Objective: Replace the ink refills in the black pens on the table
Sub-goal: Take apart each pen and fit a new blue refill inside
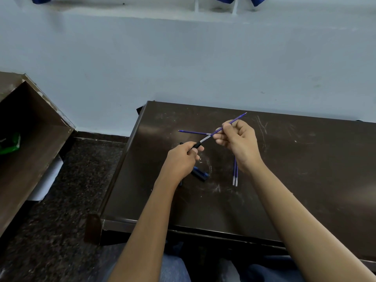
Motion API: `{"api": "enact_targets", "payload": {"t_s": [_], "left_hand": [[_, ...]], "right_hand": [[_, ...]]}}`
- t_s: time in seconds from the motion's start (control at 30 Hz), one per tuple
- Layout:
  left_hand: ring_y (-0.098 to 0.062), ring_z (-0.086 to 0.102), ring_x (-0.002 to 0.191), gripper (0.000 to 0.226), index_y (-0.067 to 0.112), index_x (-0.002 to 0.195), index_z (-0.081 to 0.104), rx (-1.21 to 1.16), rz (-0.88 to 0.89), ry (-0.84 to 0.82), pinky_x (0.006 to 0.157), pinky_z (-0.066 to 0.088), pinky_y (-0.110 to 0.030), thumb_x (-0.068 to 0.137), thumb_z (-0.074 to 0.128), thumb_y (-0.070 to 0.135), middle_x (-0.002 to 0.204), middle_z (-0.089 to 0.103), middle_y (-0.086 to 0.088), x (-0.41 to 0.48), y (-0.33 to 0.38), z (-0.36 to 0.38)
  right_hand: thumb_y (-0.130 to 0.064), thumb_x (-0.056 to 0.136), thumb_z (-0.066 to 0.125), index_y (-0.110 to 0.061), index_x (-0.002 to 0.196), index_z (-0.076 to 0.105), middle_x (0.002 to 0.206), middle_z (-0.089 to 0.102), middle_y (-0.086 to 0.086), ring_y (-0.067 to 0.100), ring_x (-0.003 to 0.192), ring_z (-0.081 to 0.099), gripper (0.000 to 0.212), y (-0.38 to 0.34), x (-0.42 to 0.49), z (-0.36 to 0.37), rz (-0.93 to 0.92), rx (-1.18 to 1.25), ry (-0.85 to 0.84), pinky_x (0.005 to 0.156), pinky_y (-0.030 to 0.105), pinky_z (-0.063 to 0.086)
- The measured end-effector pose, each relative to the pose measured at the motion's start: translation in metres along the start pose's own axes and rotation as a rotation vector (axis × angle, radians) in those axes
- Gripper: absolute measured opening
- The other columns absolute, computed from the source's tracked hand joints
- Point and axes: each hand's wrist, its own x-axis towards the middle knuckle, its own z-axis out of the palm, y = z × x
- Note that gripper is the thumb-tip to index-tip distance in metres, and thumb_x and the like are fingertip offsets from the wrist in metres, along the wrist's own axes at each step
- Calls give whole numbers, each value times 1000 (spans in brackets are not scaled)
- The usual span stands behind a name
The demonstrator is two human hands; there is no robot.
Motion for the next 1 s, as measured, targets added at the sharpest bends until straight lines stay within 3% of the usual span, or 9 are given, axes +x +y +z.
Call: {"api": "enact_targets", "payload": {"t_s": [0.13, 0.23, 0.33, 0.43, 0.53, 0.63, 0.73, 1.0], "left_hand": [[-6, 55, 79, 28, 23, 110, 64, 0, 21, 0, 63, 38, -16, 99, 39, 19, 99, 68, -5, 2, -1, 2], [-8, 57, 89, 29, 22, 118, 62, -4, 24, -13, 72, 42, -19, 99, 39, 20, 102, 69, -3, 2, -1, 2], [-11, 59, 95, 32, 19, 125, 58, 12, 19, 17, 82, 42, -23, 99, 39, 20, 107, 67, -3, 3, -1, 1], [-13, 59, 98, 30, 18, 119, 61, 27, 31, 82, 78, 41, -21, 99, 40, 18, 108, 65, -4, 4, -3, -1], [-7, 57, 87, 29, 19, 110, 65, -25, 33, 100, 64, 37, -11, 99, 38, 15, 102, 66, -4, 3, -4, -1], [-5, 55, 86, 30, 21, 108, 65, -24, 36, 99, 62, 35, -9, 98, 38, 14, 102, 66, -5, 4, -4, 1], [-4, 54, 86, 30, 19, 111, 65, 2, 34, 88, 61, 34, -9, 98, 40, 13, 106, 65, -3, 4, -2, 2], [-6, 54, 88, 31, 18, 117, 63, 48, 37, 64, 58, 34, -9, 99, 39, 14, 112, 64, -3, 3, -1, 0]], "right_hand": [[-11, 96, 51, -1, 94, 58, 74, 68, 9, 16, 67, 68, 12, 1, -4, 7, -16, -116, -64, 65, 28, 56], [-12, 91, 57, -2, 90, 65, 72, 69, 7, 19, 72, 67, 13, 5, -8, 12, -42, -291, -157, 74, 36, 55], [-12, 89, 62, -6, 95, 70, 63, 65, -11, 3, 64, 62, 12, 12, -10, 13, -37, -378, -288, 73, 26, 52], [-13, 86, 66, -7, 98, 70, 70, 67, -10, 2, 67, 62, 13, 25, -8, 11, 33, -384, -261, 71, 22, 52], [-19, 83, 70, -11, 96, 70, 80, 66, -4, 10, 79, 61, 16, 48, -5, 4, 57, -776, -214, 76, 25, 48], [-25, 81, 70, -12, 103, 64, 97, 67, 3, 21, 92, 64, 26, 70, -9, 3, 109, -1037, -295, 83, 34, 52], [-27, 81, 69, -14, 108, 60, 103, 65, 5, 25, 95, 64, 31, 81, -14, 10, 183, -1101, -310, 85, 43, 54], [-21, 84, 65, -15, 106, 63, 106, 65, 4, 23, 98, 64, 23, 83, -13, 21, 257, -1024, -201, 87, 41, 54]]}}
